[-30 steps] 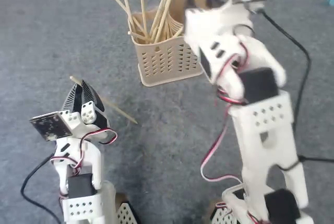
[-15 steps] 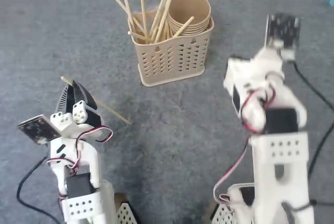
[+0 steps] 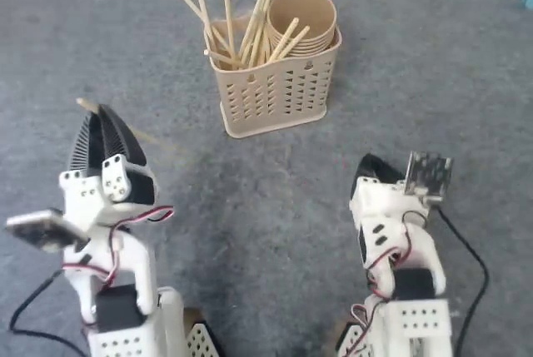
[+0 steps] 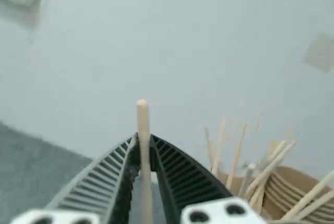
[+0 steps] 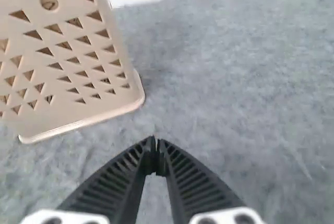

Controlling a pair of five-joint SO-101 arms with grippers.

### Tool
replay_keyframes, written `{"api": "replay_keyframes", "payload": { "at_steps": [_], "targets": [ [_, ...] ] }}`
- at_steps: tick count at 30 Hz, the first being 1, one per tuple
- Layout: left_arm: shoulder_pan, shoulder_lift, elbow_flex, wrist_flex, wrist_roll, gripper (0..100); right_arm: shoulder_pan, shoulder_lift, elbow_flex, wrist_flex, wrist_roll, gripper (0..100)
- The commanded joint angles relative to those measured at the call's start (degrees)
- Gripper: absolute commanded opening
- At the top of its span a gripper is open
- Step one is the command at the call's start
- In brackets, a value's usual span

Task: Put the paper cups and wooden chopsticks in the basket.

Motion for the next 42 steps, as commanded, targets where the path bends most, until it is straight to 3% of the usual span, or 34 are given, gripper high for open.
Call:
{"api": "replay_keyframes", "payload": {
  "at_steps": [1, 6, 14, 23, 35, 40, 42],
  "targets": [
    [5.8, 0.2, -10.8, -1.7, -4.3, 1, 0.7, -8.7, 1.9, 1.6, -0.6, 0.8],
    [11.3, 5.9, -18.3, -3.8, -8.9, 1, 0.7, -10.9, 2.1, 7.7, -0.6, 0.8],
    [12.0, 39.1, -39.0, -19.6, -9.4, 1, 0.6, -10.6, 2.1, 7.9, -0.6, 0.8],
    [16.9, 65.1, -60.9, -21.3, -9.7, 1, 0.6, -10.6, 2.1, 7.9, -0.6, 0.8],
    [16.2, 77.2, -58.1, -21.4, -9.8, 2, 0.5, -10.5, 2.1, 7.9, -0.6, 0.8],
    [15.7, 76.8, -55.5, -20.7, -9.5, 19, 0.4, -10.4, 2.1, 7.9, -0.6, 0.8],
    [15.6, 76.0, -55.9, -17.8, -9.8, 21, 0.4, -10.4, 2.1, 7.9, -0.6, 0.8]
  ]
}}
